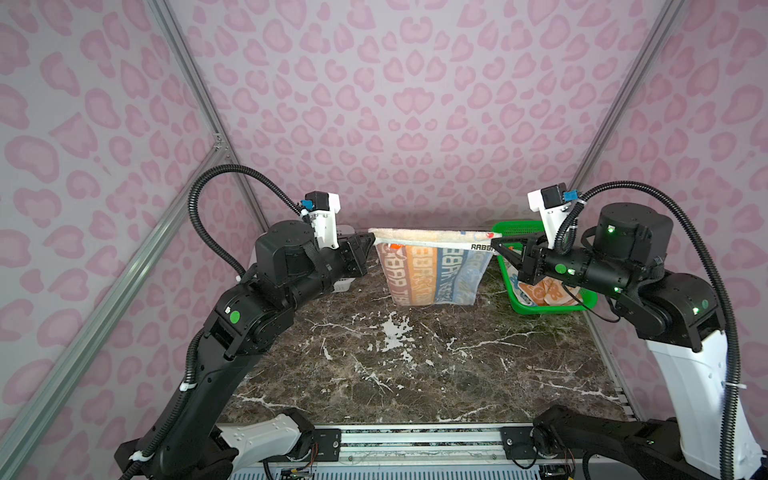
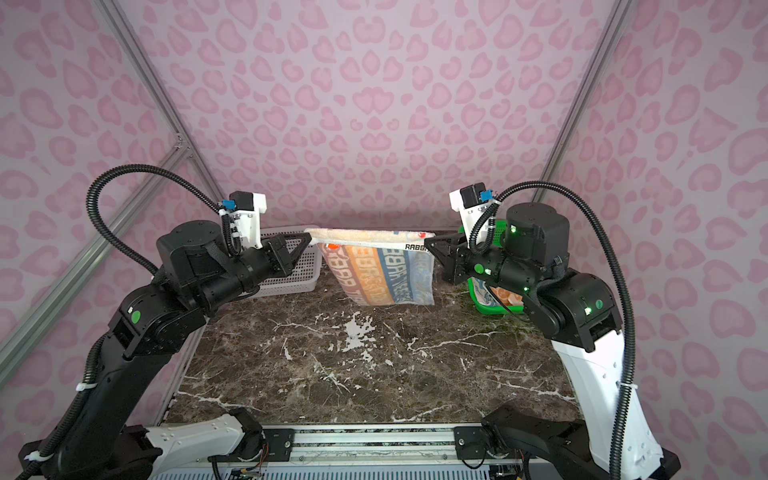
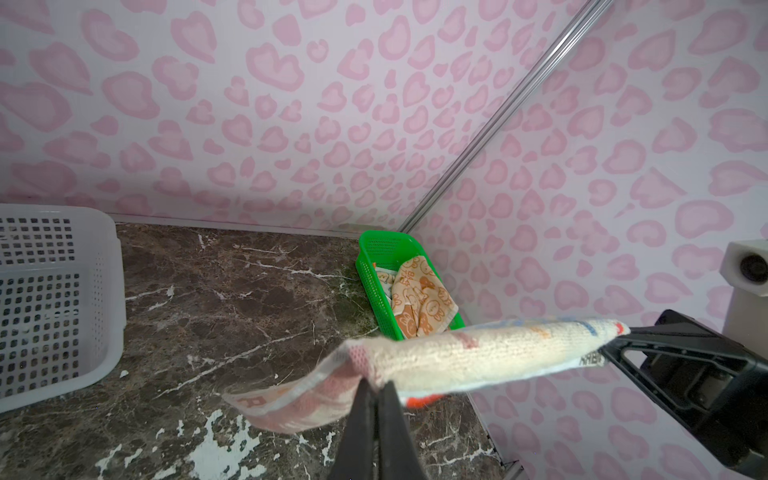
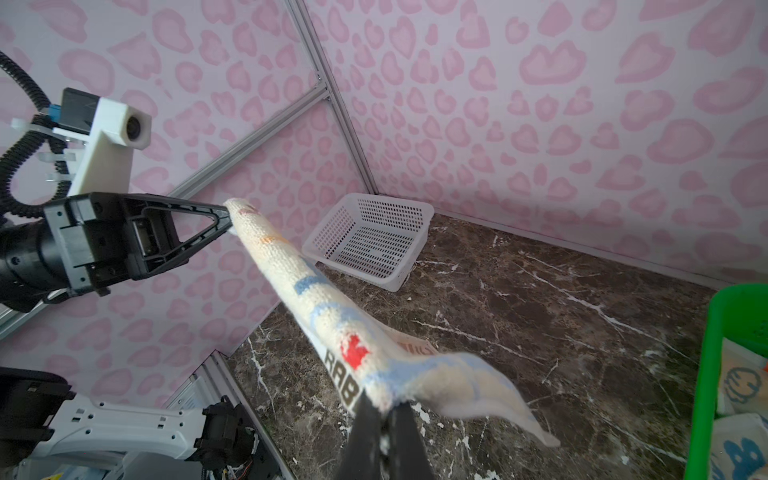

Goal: Fold and stack the towels
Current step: 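Lift the towel with both grippers, spreading it to hang open, then lower the hanging towel flat onto the table with both grippers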

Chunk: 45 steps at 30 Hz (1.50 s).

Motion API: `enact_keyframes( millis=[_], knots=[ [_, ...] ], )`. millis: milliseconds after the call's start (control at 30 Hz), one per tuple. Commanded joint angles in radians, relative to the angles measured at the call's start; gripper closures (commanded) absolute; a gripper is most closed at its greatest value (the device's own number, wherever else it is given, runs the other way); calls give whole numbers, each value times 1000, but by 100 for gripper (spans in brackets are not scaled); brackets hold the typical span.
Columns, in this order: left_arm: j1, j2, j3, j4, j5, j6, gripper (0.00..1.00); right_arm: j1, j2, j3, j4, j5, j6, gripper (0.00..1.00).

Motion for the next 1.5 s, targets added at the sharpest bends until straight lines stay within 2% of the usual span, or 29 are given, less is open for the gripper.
enact_keyframes(
  millis=[0, 200, 300, 467, 600, 800, 933, 1133, 1300, 1467],
  knots=[
    [20, 47, 53, -46, -46, -36, 98, -40, 32, -1, -5, -29, 32, 100],
    [186, 208, 43, -22, 111, -66, 98, -210, 206, -55, 7, -67, 94, 100],
    [253, 324, 38, -2, 191, -67, 98, -268, 307, -114, 79, -80, 121, 100],
    [298, 553, 84, 39, 238, -45, 97, -292, 528, -92, 141, -87, 114, 100],
    [334, 755, 202, 35, 286, -27, 97, -303, 700, -38, 184, -96, 107, 100],
    [346, 968, 372, 12, 264, 23, 97, -313, 920, 111, 163, -117, 96, 100],
    [351, 1024, 395, 24, 248, 39, 97, -313, 1015, 201, 111, -128, 76, 100],
    [354, 1073, 427, 44, 237, 48, 97, -313, 1067, 221, 114, -124, 66, 100],
    [371, 1149, 591, -33, 235, 69, 98, -318, 1059, 255, 121, -133, 58, 100],
    [390, 1180, 662, -16, 278, 42, 98, -336, 1129, 432, 31, -160, 65, 100]
  ],
)
